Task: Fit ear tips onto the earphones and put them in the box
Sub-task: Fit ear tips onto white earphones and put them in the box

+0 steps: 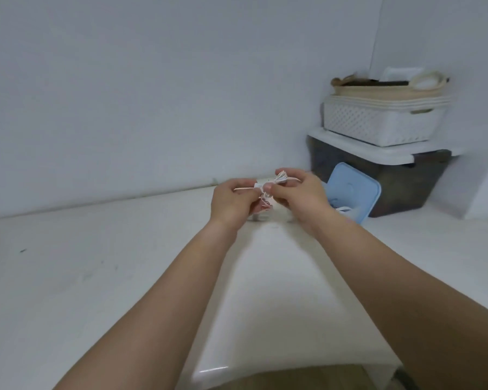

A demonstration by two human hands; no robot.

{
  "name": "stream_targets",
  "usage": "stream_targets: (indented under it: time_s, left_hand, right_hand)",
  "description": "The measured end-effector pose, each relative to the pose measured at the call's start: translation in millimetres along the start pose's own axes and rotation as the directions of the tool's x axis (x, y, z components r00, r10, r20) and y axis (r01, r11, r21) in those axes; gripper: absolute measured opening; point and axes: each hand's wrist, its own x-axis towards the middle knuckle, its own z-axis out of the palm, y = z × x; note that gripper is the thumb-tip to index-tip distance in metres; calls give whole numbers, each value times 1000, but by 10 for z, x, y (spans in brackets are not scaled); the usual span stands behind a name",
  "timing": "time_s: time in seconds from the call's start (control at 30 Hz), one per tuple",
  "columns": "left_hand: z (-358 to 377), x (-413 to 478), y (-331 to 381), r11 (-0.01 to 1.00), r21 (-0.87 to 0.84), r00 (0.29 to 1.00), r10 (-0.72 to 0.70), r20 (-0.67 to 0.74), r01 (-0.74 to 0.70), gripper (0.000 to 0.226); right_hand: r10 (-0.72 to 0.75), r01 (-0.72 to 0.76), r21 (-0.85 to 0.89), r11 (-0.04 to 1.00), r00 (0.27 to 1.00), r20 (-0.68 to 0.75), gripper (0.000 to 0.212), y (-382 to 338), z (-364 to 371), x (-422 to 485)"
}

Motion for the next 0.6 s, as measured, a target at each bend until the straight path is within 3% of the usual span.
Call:
stream_targets:
  time_s: [0.07,0.17,0.33,0.4,0.5,0.53,0.6]
  left_hand:
    - [339,49,5,999,-28,998,-20,61,21,12]
    - [773,155,-26,999,18,990,-32,135,30,14]
    - [1181,402,-157,948,298,982,59,178,-111,12]
    - [1220,484,-217,836,508,968,100,230,-207,11]
    - [1195,517,-263,576,756,948,130,290,-311,22]
    - [1165,519,-254,571,756,946,154,286,-321,25]
    - [1077,555,-246,649,696,951,201,233,-308,22]
  right_hand:
    - [-15,17,24,1000,995,-101,37,-55,-316,77]
    - [-51,37,-74,997,977,-206,25,-60,-738,257]
    - [-104,35,-325,945,974,-200,11,-53,-1168,537]
    - [-128,37,-553,832,984,-127,5,-42,-1259,595]
    - [-169,45,-864,502,984,-47,11,-48,-1300,636]
    - [-187,54,-880,472,981,-40,12,-58,-1305,646]
    - [-213,90,-844,528,977,-29,12,-72,-1294,682]
